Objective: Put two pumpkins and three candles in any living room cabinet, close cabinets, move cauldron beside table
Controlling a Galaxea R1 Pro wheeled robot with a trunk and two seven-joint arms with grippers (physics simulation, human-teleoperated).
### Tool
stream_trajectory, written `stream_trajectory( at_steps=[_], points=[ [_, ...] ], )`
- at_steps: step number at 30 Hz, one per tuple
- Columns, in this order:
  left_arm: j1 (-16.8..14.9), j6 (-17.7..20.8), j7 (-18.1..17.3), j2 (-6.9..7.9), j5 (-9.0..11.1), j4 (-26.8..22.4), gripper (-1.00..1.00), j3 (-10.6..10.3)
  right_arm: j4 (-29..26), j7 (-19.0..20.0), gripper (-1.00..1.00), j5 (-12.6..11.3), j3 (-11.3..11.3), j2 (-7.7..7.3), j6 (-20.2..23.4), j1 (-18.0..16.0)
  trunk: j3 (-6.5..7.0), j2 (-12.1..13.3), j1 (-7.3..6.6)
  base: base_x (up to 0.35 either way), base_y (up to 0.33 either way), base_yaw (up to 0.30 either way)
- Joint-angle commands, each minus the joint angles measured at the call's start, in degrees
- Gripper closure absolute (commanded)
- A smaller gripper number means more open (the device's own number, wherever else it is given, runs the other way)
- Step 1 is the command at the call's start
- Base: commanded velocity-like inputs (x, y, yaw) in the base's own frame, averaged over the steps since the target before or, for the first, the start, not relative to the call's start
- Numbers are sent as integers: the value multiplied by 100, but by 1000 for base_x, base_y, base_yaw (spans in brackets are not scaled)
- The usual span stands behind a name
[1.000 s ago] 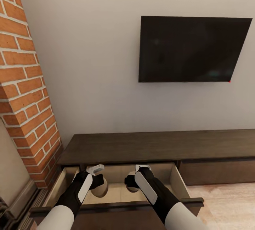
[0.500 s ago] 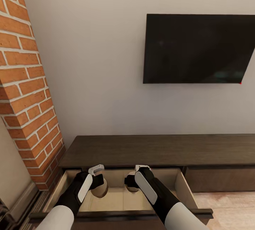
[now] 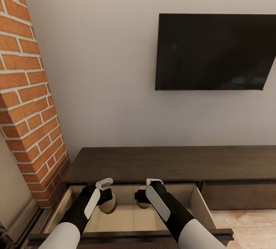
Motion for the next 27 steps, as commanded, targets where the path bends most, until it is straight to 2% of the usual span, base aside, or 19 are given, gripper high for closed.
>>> stream_trajectory(
  at_steps=[1, 18, 20, 23, 27],
  points=[
    [-1, 1, 1, -1, 1, -1, 100, 0, 0, 1, 100, 4, 0, 0, -2, -1, -18, -42, 22, 0, 0, 0],
    [-1, 12, 8, -33, 0, -1, 100, -18, 10, -21, 100, 3, -4, 0, -10, -1, -323, -724, 396, 0, 0, 0],
    [-1, 4, 15, -44, -5, -1, 100, -96, 13, -22, 100, 3, -3, 0, -10, -1, -359, -804, 440, 0, 0, 0],
    [-1, -14, 90, -49, -3, -1, 100, -366, 14, -23, 100, 3, -7, 0, -15, -1, -413, -924, 506, 0, 0, 0],
    [-1, -23, 247, -103, -2, -1, 100, -486, 15, -23, 100, 5, -8, 0, -27, -1, -467, -1044, 572, 0, 0, 0]
  ],
)
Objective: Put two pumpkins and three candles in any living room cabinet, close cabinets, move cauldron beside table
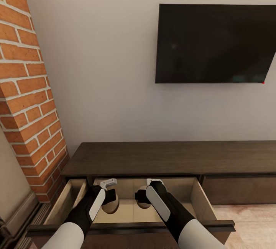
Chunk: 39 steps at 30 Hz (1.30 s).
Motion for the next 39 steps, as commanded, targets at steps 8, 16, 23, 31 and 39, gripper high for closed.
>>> stream_trajectory(
  at_steps=[8, 16, 23, 31, 39],
  points=[
    [0, -5, 45, -49, -15, 0, 100, -25, 6, -1, 100, 11, 0, 0, 1, 0, 0, 0, 0, 16, 0, 0],
    [0, -6, 47, -45, -17, 0, 100, -25, 2, -1, 100, 11, 0, 0, 8, 0, 0, 0, 0, 113, 0, 0],
    [0, -3, 47, -45, -15, 0, 100, -27, 9, -1, 100, 16, 0, 0, 18, 0, -108, -241, 132, 5, 0, 0],
    [0, 3, 47, -55, -19, 0, 100, -33, 24, -30, 100, 29, 0, 0, 18, 0, -251, -562, 308, 0, 0, 0],
    [0, -5, 47, -62, -23, 0, 100, -33, 18, -4, 100, 23, 0, 0, 14, 0, -395, -882, 483, 0, 0, 0]
  ],
)
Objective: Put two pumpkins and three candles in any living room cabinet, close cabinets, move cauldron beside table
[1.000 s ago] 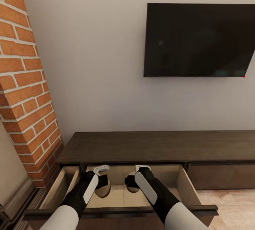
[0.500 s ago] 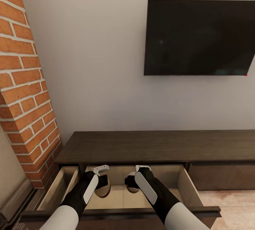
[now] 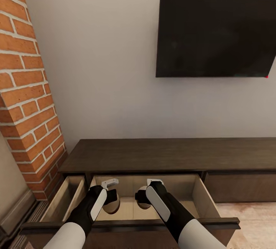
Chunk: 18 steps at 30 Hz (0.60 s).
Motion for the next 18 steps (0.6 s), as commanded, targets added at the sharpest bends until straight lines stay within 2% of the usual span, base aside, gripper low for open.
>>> stream_trajectory(
  at_steps=[1, 4, 8, 18],
  points=[
    [-1, -1, 0, 0, -1, -1, 100, -1, -6, 4, 100, 4, 0, 0, -4, -1, -18, -42, 22, 0, 0, 0],
    [-1, 2, 0, 0, -1, -1, 100, -1, -16, 10, 100, 2, -6, 0, -10, -1, -67, -162, 88, 0, 0, -24],
    [-1, 2, 0, 0, -1, -1, 100, -1, -19, 12, 100, 0, -8, 0, -14, -1, -120, -322, 176, 0, 0, -163],
    [-1, 14, 0, 8, -1, -1, 100, -1, -19, 12, 100, 2, -9, 0, -17, -1, -114, -322, 176, 26, 0, -25]
  ],
)
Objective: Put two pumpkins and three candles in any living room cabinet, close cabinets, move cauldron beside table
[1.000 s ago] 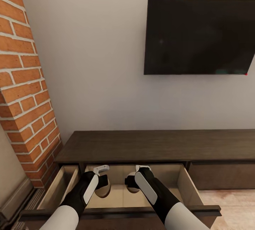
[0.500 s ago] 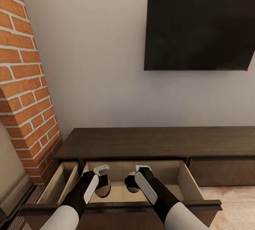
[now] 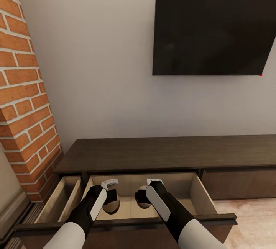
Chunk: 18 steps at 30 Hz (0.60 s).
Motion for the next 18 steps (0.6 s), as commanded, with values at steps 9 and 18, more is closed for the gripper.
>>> stream_trajectory(
  at_steps=[9, 18],
  points=[
    [0, 0, 1, 0, 5, 0, 100, 0, 5, -1, 100, -1, 0, 0, 2, 0, -18, -40, 22, 64, 0, 0],
    [0, -5, 1, 0, 5, 0, 100, 0, 26, -1, 100, 4, -8, 0, 3, 0, -205, -168, 103, 1, 0, 0]
  ],
)
